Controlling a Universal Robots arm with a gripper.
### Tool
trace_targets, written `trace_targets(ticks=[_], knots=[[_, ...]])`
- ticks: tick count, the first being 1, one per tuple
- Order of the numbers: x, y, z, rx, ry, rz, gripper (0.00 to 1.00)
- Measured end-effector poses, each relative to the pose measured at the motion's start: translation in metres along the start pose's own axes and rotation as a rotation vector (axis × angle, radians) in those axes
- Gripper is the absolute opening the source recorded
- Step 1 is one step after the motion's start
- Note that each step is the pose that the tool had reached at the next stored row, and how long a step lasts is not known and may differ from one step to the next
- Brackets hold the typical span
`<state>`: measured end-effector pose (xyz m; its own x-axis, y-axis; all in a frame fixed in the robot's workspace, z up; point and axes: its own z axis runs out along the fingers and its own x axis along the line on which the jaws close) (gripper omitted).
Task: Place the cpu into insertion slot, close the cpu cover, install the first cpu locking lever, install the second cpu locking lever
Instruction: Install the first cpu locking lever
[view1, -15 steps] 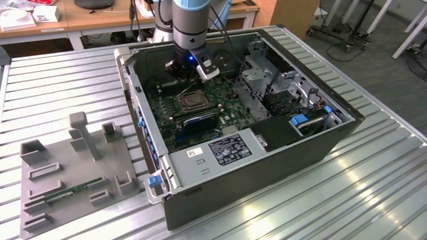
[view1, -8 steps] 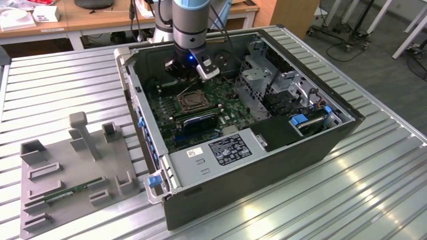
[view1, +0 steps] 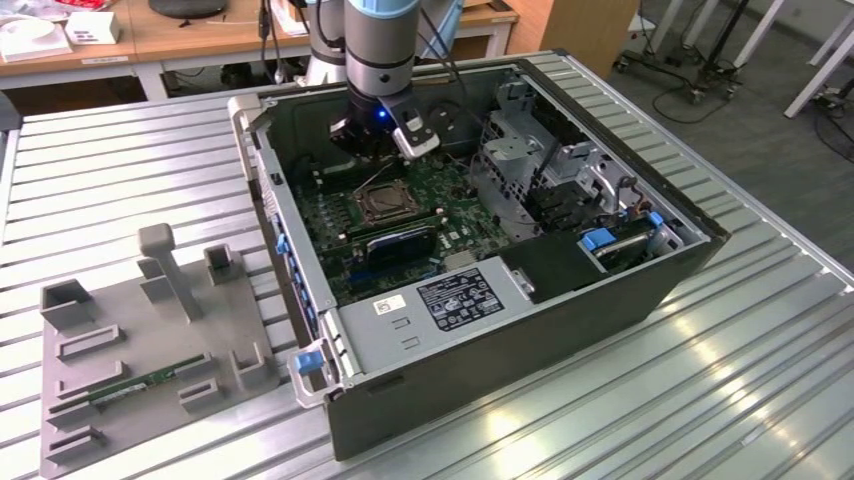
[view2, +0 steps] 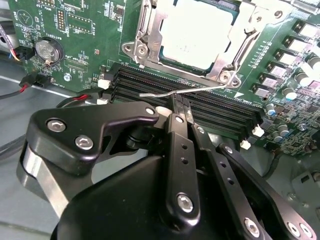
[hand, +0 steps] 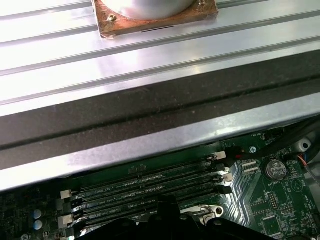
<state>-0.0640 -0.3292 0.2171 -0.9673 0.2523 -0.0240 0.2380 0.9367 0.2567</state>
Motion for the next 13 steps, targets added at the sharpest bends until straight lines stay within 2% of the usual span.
trace_targets(ticks=[7, 13], knots=[[-0.0002, 0.0, 0.0002, -0.0041, 0.001, 0.0, 0.11], [-0.0006, -0.0004, 0.0011, -0.0047, 0.0012, 0.0, 0.11]])
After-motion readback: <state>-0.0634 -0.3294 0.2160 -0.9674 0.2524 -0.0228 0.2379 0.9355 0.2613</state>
